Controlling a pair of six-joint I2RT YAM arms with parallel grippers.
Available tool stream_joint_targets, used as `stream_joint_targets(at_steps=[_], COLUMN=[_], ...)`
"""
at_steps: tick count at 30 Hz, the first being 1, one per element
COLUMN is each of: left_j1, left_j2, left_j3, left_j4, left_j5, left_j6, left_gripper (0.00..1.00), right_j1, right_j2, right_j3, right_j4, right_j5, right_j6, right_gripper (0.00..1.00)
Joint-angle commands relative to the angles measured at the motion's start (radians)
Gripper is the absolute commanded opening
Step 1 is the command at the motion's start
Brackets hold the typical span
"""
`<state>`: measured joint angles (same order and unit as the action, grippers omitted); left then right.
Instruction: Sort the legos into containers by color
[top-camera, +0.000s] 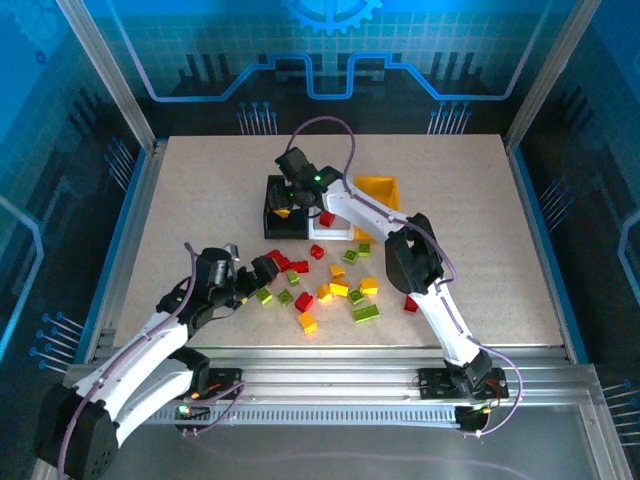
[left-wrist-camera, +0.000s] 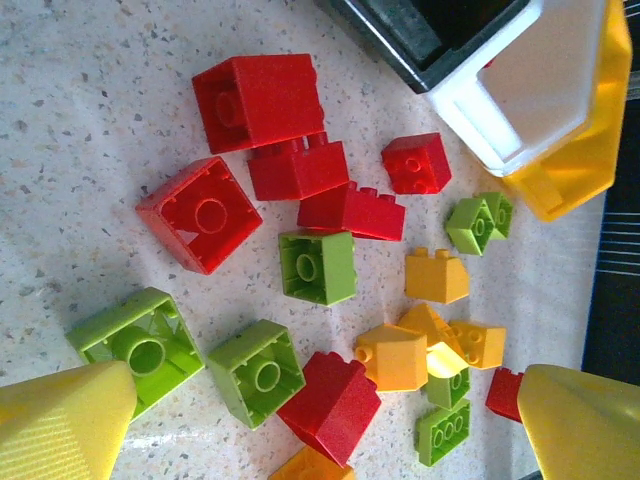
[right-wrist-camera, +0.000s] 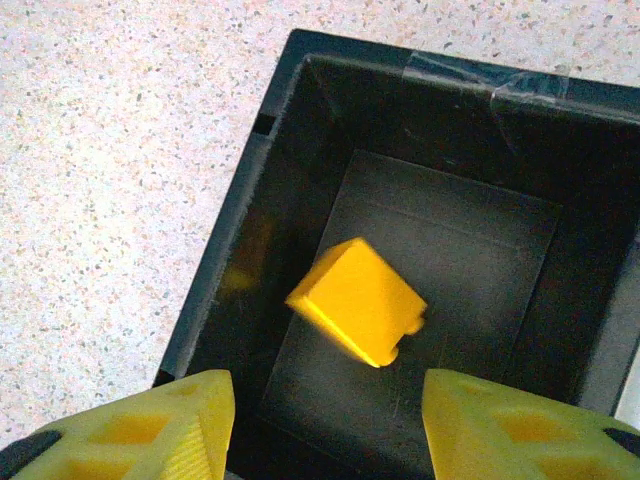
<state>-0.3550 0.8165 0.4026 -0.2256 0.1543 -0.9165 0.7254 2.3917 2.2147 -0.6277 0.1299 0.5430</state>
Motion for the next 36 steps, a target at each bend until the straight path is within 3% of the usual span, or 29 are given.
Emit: stream_joint_targets(at_steps=[1, 5, 13, 19, 25, 36], left_j1=[-0.009, -0.071, -0.366, -0.592, -0.629, -0.649], left_j2=[-0.008, 0.044, 0.197, 0.381, 0.570, 0.686], left_j3=[0.023, 0.086, 0.137, 0.221, 0.254, 0.333], left_j4=[-0.057, -0.114, -0.126, -0.174, -0.120, -0.081], left_j5=[0.040, 0.032, -0.137, -0.288, -0.294, -0.301], left_j6=[0.038, 0.097, 0.149, 0.163, 0.113, 0.143], left_gripper=[0.98, 0.93, 0.95, 0.89, 0.84, 0.71], right_j1=[-0.003, -0.006, -0.021, -0.030, -0.048, -0.067], right_j2=[-0.100, -0.277, -0.659, -0.868, -1.011, -1.139], right_j3=[-0.036, -0.277, -0.813, -1.084, -1.224, -1.311], right_j4=[0.010, 0.105, 0.248, 0.290, 0.302, 0.289], right_j5=[0.013, 0.039, 0.033, 0.037, 0.042, 0.062], right_j6=[0.006, 0.020, 0.041, 0.061, 0.066, 0.064], right_gripper=[0.54, 0.56, 0.61, 0.62, 0.63, 0.64])
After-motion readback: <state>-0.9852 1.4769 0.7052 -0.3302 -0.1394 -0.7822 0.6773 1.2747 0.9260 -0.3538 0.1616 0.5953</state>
